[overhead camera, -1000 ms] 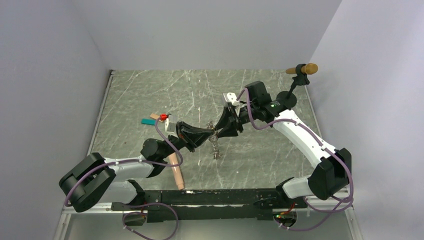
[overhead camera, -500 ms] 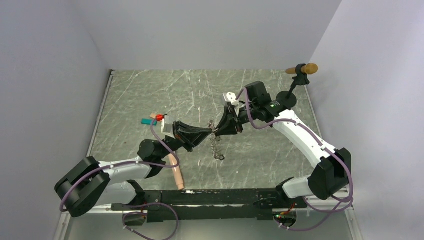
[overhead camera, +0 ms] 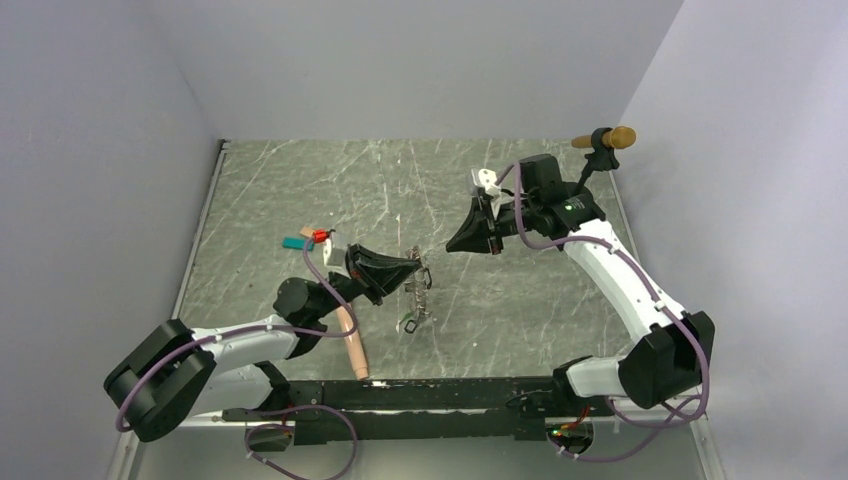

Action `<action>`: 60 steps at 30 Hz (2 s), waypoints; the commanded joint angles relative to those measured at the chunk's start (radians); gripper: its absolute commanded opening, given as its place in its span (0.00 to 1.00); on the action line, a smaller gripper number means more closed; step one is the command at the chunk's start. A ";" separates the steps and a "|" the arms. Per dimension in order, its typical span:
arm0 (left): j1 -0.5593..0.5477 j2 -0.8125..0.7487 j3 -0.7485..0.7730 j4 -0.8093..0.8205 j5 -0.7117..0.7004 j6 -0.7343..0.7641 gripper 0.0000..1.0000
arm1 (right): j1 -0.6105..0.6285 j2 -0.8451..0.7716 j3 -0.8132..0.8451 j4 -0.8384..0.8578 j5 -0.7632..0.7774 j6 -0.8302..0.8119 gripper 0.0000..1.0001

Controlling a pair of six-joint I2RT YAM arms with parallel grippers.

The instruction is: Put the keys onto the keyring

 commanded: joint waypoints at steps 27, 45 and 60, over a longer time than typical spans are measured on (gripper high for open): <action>0.195 0.577 0.719 -0.638 0.060 -0.034 0.00 | -0.442 -0.176 -0.189 0.174 0.141 0.145 0.63; 0.249 -0.091 0.604 -1.397 -0.172 0.255 0.99 | -0.453 -0.220 -0.182 0.076 0.232 0.067 0.76; 0.321 -0.701 0.634 -1.922 -0.383 0.264 1.00 | -0.575 -0.473 -0.113 0.119 0.625 0.778 1.00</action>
